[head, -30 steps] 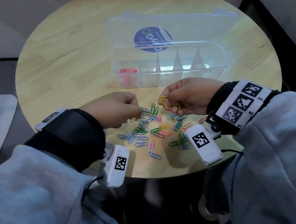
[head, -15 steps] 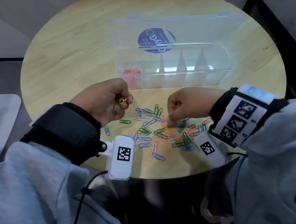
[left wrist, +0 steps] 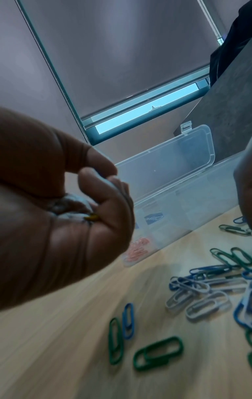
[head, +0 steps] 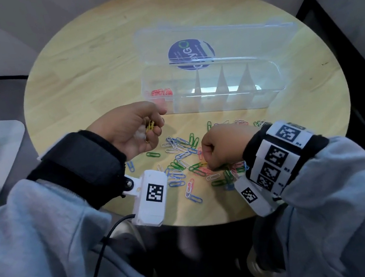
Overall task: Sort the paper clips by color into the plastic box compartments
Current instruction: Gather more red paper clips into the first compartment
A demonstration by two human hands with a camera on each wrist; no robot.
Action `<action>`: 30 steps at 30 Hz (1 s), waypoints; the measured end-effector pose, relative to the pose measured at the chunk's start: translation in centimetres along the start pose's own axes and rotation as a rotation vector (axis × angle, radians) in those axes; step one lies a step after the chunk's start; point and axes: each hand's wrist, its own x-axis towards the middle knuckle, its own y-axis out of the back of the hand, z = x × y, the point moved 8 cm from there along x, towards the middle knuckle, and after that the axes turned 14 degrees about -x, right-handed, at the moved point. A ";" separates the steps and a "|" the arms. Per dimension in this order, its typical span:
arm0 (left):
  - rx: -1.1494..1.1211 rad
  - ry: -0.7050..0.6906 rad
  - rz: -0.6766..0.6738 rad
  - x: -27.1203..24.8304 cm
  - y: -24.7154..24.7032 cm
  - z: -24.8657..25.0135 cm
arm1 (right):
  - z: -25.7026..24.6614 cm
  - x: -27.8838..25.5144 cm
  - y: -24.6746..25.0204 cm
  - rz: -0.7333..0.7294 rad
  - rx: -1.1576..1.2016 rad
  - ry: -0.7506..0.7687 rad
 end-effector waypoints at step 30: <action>-0.253 -0.368 -0.112 3.9 -5.7 5.2 | 4.8 1.6 9.5 0.301 1.474 -0.122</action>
